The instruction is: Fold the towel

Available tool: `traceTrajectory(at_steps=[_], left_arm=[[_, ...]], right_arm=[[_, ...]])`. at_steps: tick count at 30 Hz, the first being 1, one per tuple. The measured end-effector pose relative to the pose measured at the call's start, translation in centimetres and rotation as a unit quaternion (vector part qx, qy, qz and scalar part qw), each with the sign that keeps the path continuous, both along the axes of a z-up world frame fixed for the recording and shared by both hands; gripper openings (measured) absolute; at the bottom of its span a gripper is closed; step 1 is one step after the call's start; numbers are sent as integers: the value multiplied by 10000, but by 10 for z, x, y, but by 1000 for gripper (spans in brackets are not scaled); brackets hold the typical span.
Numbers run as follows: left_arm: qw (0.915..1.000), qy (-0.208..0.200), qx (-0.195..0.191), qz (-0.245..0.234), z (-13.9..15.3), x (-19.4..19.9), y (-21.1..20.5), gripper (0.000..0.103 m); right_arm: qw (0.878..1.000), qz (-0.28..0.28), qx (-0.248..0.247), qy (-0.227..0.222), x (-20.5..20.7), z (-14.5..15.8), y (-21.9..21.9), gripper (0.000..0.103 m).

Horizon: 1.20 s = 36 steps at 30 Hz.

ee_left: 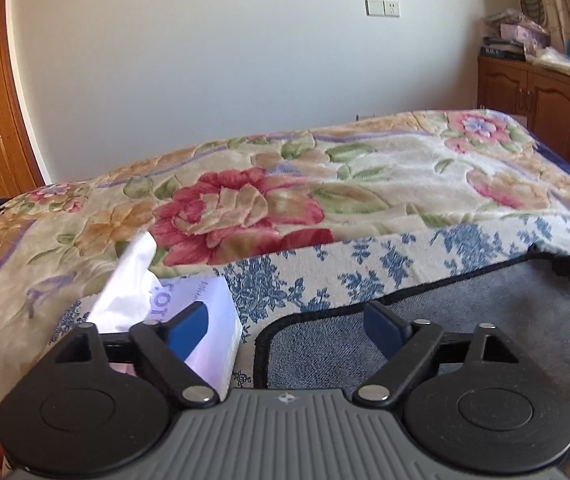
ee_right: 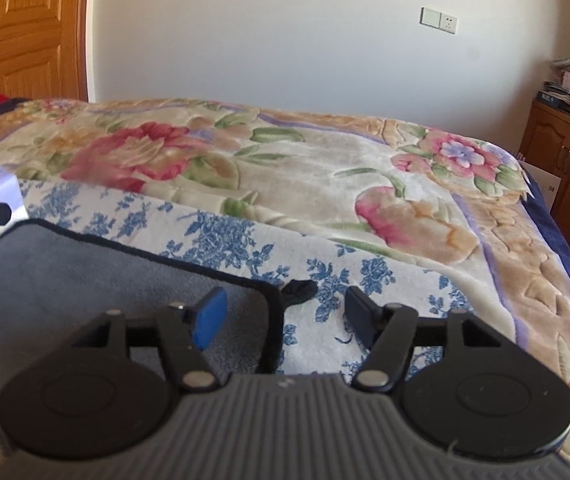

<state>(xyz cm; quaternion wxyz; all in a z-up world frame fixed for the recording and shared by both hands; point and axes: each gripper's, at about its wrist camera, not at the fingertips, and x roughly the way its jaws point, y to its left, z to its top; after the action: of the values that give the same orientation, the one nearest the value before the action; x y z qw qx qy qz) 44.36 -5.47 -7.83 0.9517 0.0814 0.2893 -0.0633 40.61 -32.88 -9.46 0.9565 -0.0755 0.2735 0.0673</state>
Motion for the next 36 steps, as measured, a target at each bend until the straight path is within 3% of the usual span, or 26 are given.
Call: traceTrajectory(at_steps=[2,6,10,12,17,36], left_arm=[[10000,-11,-80,-27,8,-4,-1,90],[9997,-25,-202,-96,23,-13,-5,93],[9995,-73,-273,-158,41,-21,-7,96],[9993,-113,-313,-158,50,-26,-7,98],[9990,-198,-343,-187,76,-40,-7,103],[9973,-621,-247,-314,158,-105,-8,103]], right_arm=[[10000,-10,52,-20,-5,5,-1,70],[9998,10,139,-109,-16,14,-1,90],[9998,61,164,-138,-26,23,2,91],[9997,69,185,-164,-32,28,4,101],[9993,147,254,-227,-46,45,7,101],[9966,412,248,-673,-112,121,25,103]])
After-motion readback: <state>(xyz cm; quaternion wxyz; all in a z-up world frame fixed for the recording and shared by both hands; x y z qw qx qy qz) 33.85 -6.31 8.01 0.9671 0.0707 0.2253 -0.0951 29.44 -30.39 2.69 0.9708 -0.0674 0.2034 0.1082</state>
